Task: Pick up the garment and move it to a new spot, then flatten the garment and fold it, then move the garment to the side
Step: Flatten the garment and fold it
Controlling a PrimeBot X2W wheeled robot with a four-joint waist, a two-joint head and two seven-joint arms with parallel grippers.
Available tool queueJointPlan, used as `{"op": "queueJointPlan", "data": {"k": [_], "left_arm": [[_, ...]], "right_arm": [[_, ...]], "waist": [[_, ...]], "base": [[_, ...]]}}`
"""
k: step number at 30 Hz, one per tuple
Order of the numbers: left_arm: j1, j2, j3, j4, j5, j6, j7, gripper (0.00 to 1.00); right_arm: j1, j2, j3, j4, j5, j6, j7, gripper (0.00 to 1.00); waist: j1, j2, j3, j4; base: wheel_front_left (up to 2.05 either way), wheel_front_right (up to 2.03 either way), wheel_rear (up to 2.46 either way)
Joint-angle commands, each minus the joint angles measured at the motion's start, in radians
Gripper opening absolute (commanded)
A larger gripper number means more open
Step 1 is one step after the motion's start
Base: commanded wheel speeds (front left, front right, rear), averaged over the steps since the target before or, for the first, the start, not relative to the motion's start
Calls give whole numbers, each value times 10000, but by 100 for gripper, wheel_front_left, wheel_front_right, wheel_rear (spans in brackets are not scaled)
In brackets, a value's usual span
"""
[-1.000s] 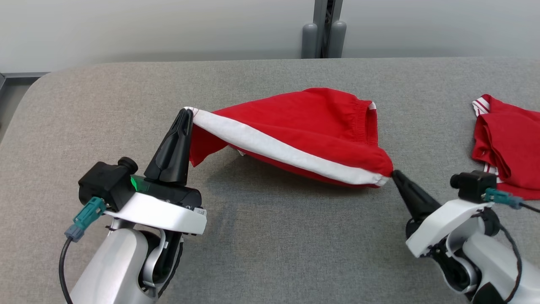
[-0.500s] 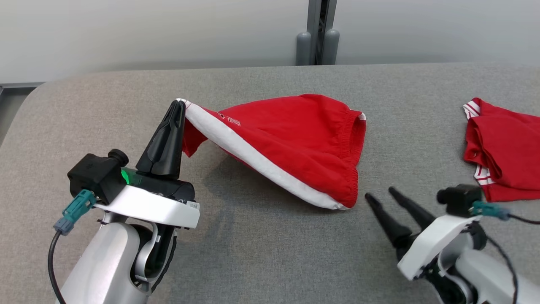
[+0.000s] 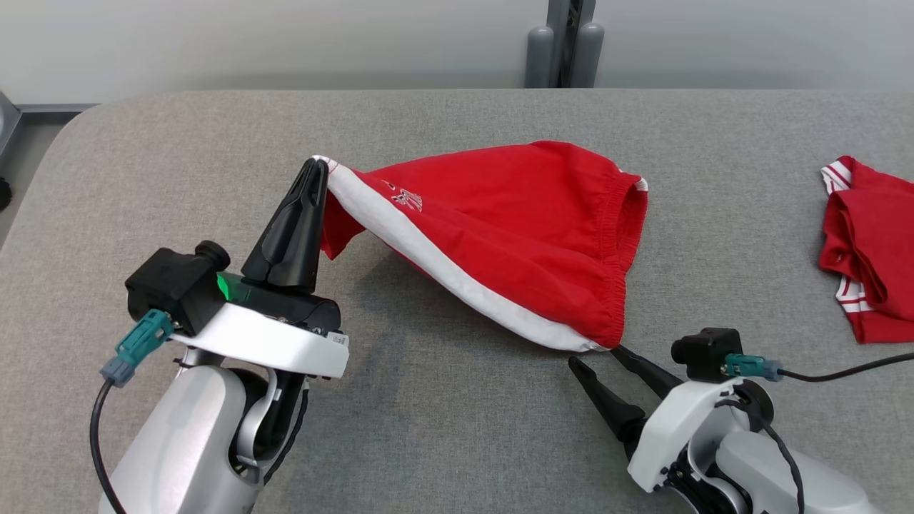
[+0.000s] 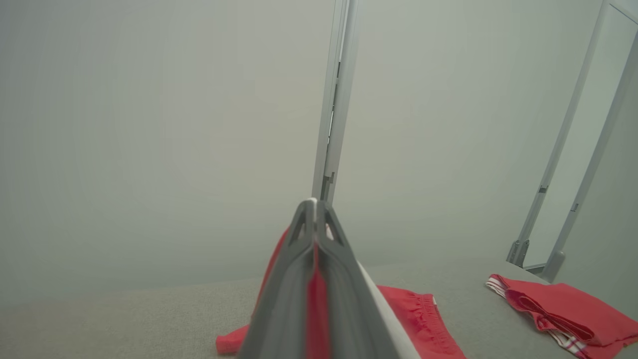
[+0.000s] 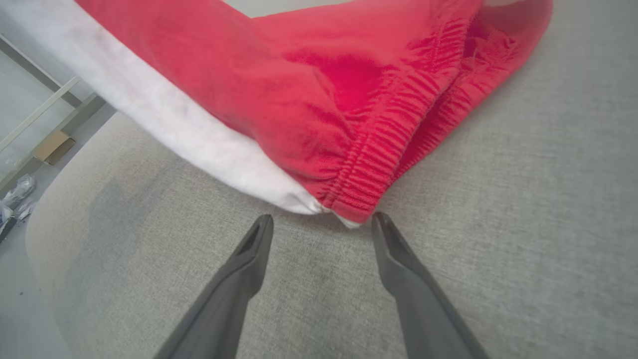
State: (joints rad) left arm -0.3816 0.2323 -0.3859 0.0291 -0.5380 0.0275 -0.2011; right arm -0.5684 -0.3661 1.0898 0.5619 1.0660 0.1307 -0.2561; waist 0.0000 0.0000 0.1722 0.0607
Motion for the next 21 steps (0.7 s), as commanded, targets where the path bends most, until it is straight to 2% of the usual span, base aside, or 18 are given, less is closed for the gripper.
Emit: {"op": "queueJointPlan", "data": {"k": [1,2,3,4,6,14,20,21], "left_arm": [[-216,-17,-3,-14,68,28,14,0],[-232,-28,-15,-16,75,38,15,0],[-238,-38,-33,-7,84,46,4,0],[-238,-38,-33,-7,84,46,4,0],[-284,-57,-62,35,85,47,-11,0],[-326,-8,19,233,4,46,-129,0],[-588,165,107,166,-180,-203,-30,0],[-795,251,161,29,-321,-294,115,0]], "right_arm": [[-191,31,115,119,148,2,-81,86],[-257,39,160,177,193,2,-95,48],[-322,34,217,232,244,2,-104,37],[-322,34,217,232,244,2,-104,37],[-419,44,262,242,310,2,-102,0],[-512,-350,-544,-360,-131,2,-102,0],[-374,-1017,-2185,-1778,-276,2,-100,0],[-378,-1258,-2804,-2343,-243,2,-102,0]], "waist": [[0,0,58,44],[0,0,83,62],[0,0,106,78],[0,0,106,78],[0,0,148,93],[0,0,-10,-71],[0,0,-455,-346],[0,0,-621,-446]], "base": [[0,0,0],[0,0,0],[0,0,0],[0,0,0],[0,0,0],[0,0,0],[0,0,0],[0,0,0]]}}
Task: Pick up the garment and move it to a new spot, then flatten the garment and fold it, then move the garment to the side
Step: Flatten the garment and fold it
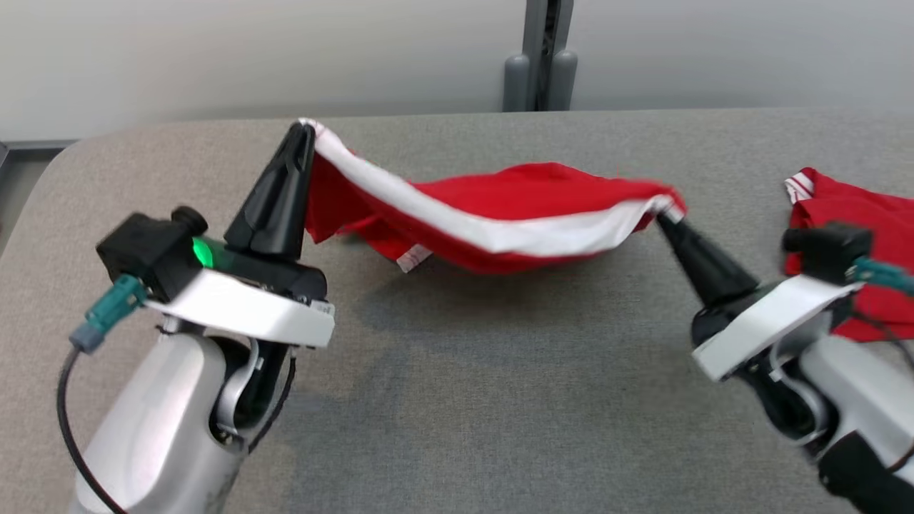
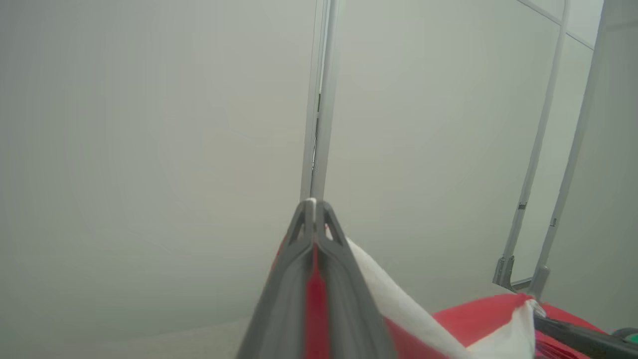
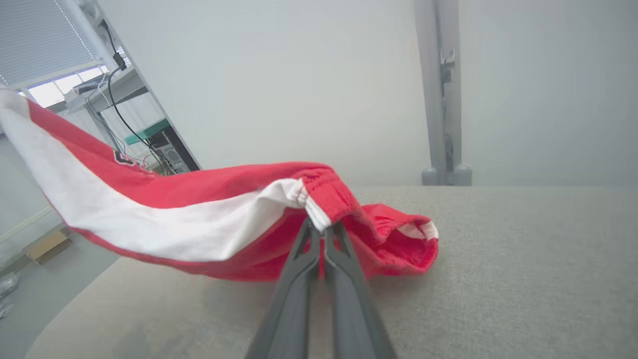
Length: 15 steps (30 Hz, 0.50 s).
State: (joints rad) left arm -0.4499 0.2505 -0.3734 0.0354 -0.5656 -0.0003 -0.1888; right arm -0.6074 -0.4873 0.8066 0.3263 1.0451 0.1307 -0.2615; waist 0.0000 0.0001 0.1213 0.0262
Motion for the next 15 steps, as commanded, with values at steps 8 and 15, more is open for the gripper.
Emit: {"op": "queueJointPlan", "data": {"k": [8,15], "left_arm": [[-1861,434,269,-642,-374,-393,1018,0],[-4792,296,175,1219,-81,-799,1127,0]], "right_arm": [[-1275,-1066,-918,-1145,191,2,118,0],[-4110,-979,-391,179,453,2,1142,0]], "waist": [[0,-1,-235,-464],[0,-1,939,-307]], "base": [[0,0,0],[0,0,0]]}}
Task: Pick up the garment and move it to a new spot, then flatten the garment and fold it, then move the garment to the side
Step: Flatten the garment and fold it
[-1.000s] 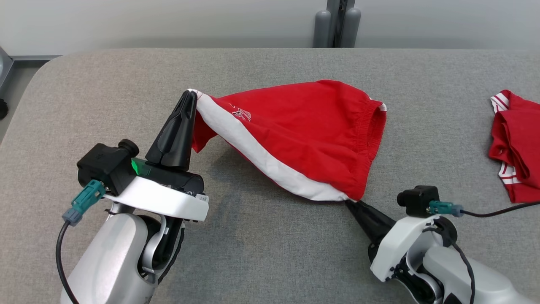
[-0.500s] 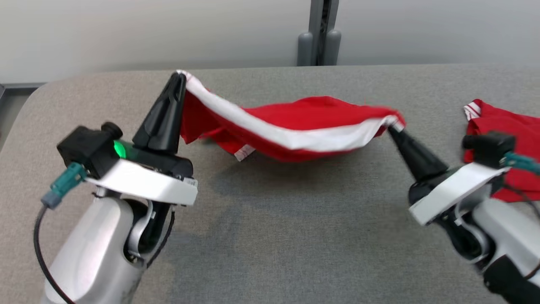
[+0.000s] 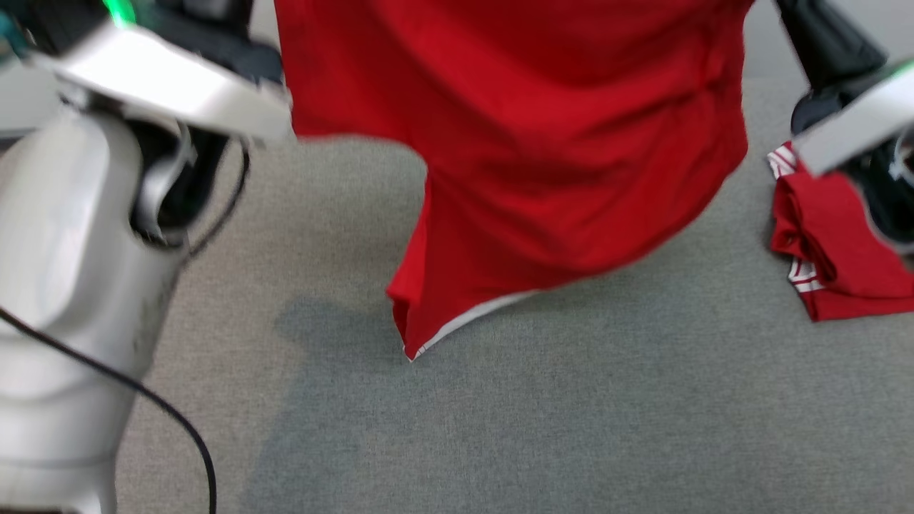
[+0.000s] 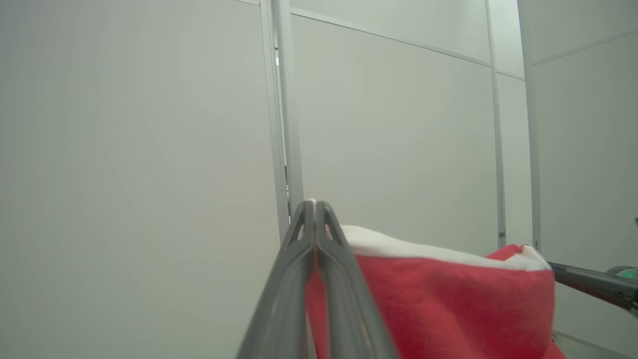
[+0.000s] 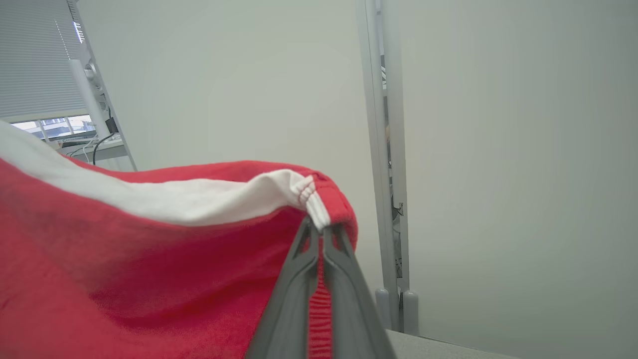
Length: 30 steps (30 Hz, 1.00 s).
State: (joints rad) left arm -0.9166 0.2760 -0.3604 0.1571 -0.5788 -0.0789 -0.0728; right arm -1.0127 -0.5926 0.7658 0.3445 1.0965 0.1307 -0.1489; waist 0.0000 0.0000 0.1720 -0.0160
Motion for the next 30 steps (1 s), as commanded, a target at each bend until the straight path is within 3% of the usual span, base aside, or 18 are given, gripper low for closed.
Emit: {"op": "queueJointPlan", "data": {"k": [1,6,10,16,21,30], "left_arm": [[-578,3,59,438,166,-58,-205,0],[-3149,-232,-47,2538,938,-124,-1133,0],[-5365,-502,240,4415,1743,603,-1781,0],[-7234,-856,485,4951,2769,970,-1922,0],[-6678,-1339,893,4497,3133,411,-1912,0],[-3510,-1779,1035,3022,3523,-396,-1918,0]], "right_arm": [[-506,166,159,223,-100,2,108,0],[-3038,528,724,1543,-558,0,289,0],[-5037,1004,1048,3028,-1241,0,-172,0],[-6888,1657,1329,4849,-1892,-1,-869,0],[-7323,1780,1977,5758,-2059,0,-1098,0],[-5576,1522,3169,5867,-1340,0,-1179,0]], "waist": [[0,0,659,145],[0,0,2055,303],[0,0,3194,475],[0,0,4391,520],[0,0,5309,832],[0,0,5538,897]], "base": [[0,0,0],[0,0,0],[0,0,0],[0,0,0],[0,0,0],[0,0,0]]}}
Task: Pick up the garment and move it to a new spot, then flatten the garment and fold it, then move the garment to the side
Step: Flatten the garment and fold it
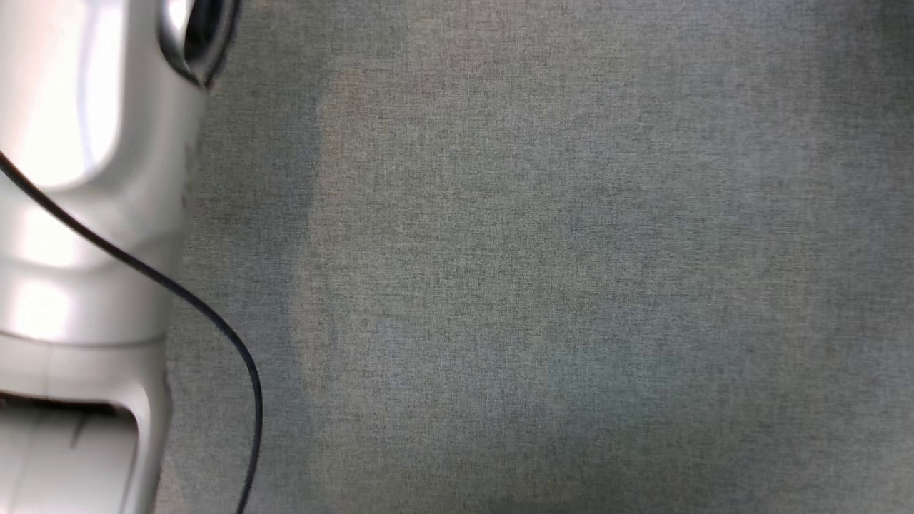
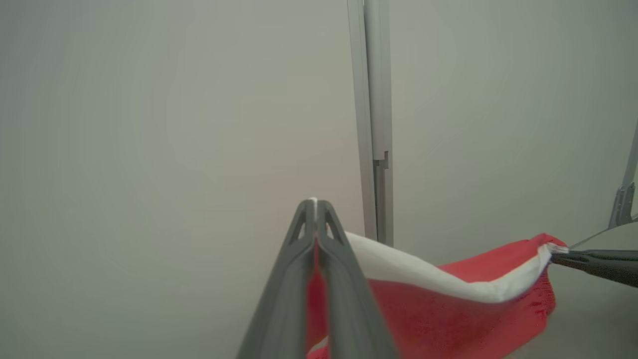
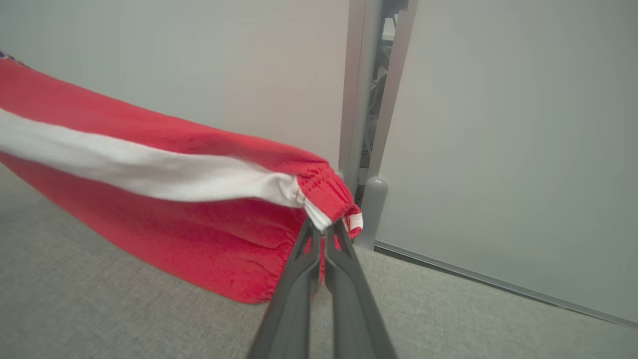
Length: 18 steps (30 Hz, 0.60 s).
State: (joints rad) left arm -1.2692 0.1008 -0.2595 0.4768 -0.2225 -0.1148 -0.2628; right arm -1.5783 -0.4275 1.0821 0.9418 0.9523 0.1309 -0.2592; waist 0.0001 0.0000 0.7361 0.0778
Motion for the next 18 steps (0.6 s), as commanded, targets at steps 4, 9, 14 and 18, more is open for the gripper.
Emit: {"op": "queueJointPlan", "data": {"k": [4,9,14,18], "left_arm": [[2032,59,-333,-1095,-327,-163,-14,0],[4592,705,-1142,-2492,-1149,-149,-15,0],[7137,1411,-1649,-3580,-1331,-152,25,0],[8949,1670,-1718,-4481,-1746,100,305,0]], "right_arm": [[1398,-462,223,-915,459,-2,-71,0],[3323,-1066,-97,-2144,841,-2,-71,0],[5397,-1680,-397,-3219,1001,-2,-71,0],[6852,-1996,-700,-3855,993,-2,-72,0]], "waist": [[-1,0,-692,-193],[-1,0,-1738,-256],[-1,0,-2796,-239],[-1,0,-3592,-247]], "base": [[0,0,0],[0,0,0],[0,0,0],[0,0,0]]}}
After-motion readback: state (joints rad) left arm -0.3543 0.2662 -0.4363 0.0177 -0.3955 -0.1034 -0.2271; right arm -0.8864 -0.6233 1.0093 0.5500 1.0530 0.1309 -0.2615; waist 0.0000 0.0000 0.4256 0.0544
